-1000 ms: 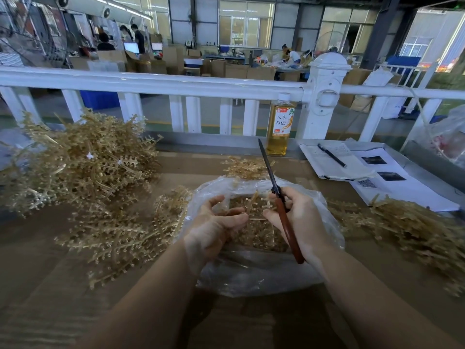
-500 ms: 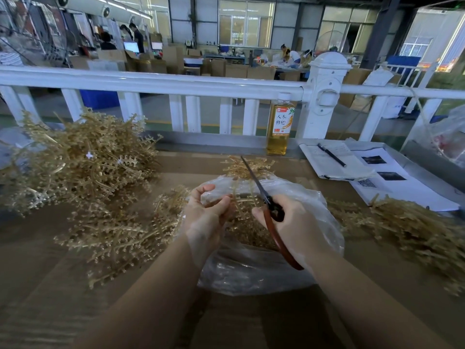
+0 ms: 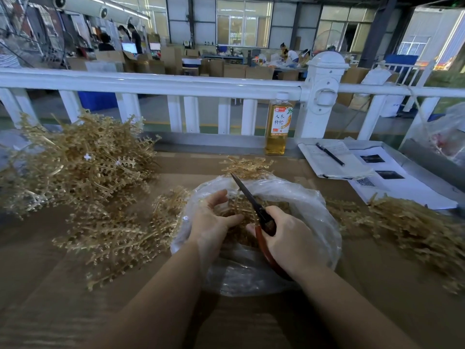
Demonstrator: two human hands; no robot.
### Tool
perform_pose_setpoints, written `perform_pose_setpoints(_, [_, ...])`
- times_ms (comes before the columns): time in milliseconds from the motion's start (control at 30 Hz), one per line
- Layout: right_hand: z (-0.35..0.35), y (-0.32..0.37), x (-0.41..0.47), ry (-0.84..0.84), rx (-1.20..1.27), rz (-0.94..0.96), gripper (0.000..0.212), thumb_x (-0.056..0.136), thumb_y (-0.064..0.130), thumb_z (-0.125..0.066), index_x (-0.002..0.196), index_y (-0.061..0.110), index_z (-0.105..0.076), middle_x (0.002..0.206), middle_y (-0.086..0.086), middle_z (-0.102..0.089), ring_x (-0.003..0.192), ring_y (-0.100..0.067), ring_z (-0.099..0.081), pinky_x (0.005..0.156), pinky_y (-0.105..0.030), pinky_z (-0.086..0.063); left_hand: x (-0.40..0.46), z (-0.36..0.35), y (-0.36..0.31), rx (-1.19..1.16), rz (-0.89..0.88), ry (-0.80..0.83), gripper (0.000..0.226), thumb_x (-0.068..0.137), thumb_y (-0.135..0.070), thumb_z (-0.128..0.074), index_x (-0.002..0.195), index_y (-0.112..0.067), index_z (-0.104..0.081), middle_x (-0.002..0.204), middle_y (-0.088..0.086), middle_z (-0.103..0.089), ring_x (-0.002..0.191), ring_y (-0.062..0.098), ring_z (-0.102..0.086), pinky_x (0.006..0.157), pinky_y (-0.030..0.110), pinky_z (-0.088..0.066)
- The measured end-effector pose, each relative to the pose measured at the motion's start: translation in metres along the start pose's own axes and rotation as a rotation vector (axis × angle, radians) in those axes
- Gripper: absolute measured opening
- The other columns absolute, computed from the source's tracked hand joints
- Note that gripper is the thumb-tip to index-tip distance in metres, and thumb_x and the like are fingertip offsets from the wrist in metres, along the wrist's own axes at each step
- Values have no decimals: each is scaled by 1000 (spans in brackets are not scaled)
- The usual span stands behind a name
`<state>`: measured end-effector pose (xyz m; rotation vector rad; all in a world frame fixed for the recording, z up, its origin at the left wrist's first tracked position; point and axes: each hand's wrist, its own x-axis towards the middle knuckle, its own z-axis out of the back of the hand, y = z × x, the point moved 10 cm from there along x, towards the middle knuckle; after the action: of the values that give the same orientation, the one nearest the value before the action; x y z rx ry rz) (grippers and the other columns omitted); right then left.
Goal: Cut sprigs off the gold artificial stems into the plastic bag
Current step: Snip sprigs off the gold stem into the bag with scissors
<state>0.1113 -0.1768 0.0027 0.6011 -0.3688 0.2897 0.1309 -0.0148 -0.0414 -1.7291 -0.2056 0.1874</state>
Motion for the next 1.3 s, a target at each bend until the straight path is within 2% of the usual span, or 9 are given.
perform_pose_setpoints(200, [-1, 2, -2, -7, -6, 27, 42, 85, 55, -61, 112, 22, -60, 94, 3, -67, 88, -17, -62, 69, -26, -44, 0, 3, 2, -147, 14, -32, 31, 75, 19, -62, 74, -11, -59, 75, 4, -62, 79, 22, -59, 85, 39, -49])
perform_pose_setpoints(333, [3, 2, -1, 1, 25, 28, 35, 86, 51, -61, 104, 21, -60, 86, 6, -64, 80, -12, -58, 63, -17, -39, 3, 2, 9, -259, 90, -18, 30, 77, 17, -61, 88, -9, -69, 88, 8, -70, 84, 21, -65, 83, 33, -54])
perform_pose_setpoints(400, [1, 2, -2, 27, 29, 28, 31, 86, 52, -60, 99, 25, -56, 82, 9, -59, 77, -9, -53, 59, -11, -32, 4, -1, 10, -311, 108, 13, 37, 74, 19, -62, 95, -10, -69, 91, 10, -71, 79, 19, -69, 70, 28, -56])
perform_pose_setpoints(467, [-2, 5, -3, 47, 32, 47, 28, 87, 53, -59, 97, 28, -52, 84, 9, -57, 81, -9, -52, 62, -15, -32, 4, -1, 11, -344, 121, 28, 41, 72, 20, -62, 99, -11, -68, 90, 12, -72, 74, 18, -70, 60, 24, -55])
perform_pose_setpoints(567, [-6, 8, -4, 67, 22, 70, 31, 88, 53, -58, 103, 26, -54, 88, 7, -56, 87, -12, -52, 70, -21, -34, 5, 3, 14, -361, 144, -20, 39, 75, 19, -61, 100, -9, -65, 92, 12, -68, 77, 19, -68, 60, 24, -56])
perform_pose_setpoints(733, [-6, 8, -4, 104, 22, 89, 31, 87, 55, -57, 100, 27, -54, 83, 9, -54, 83, -11, -50, 68, -24, -34, 9, 7, 15, -548, 148, -93, 33, 80, 22, -52, 90, -7, -60, 77, 6, -58, 73, 15, -60, 61, 17, -56])
perform_pose_setpoints(867, [-10, 7, -4, 160, 9, 93, 30, 87, 58, -55, 92, 29, -49, 82, 8, -54, 84, -14, -51, 67, -28, -38, 10, 5, 15, -575, 164, -74, 34, 81, 21, -50, 102, -4, -62, 93, 11, -64, 82, 19, -64, 63, 20, -57])
perform_pose_setpoints(1067, [-14, 3, -4, 210, 6, 102, 33, 85, 61, -54, 95, 30, -51, 84, 6, -56, 84, -14, -53, 67, -27, -37, 5, 3, 11, -634, 163, -86, 35, 78, 23, -51, 87, -10, -61, 76, 6, -63, 66, 15, -65, 64, 22, -58])
perform_pose_setpoints(1300, [-15, 3, -5, 235, 0, 136, 32, 84, 62, -52, 92, 32, -46, 82, 9, -53, 83, -11, -49, 66, -25, -34, 6, 5, 11, -627, 160, -72, 35, 82, 23, -47, 85, -10, -60, 78, 7, -60, 70, 16, -63, 61, 21, -57])
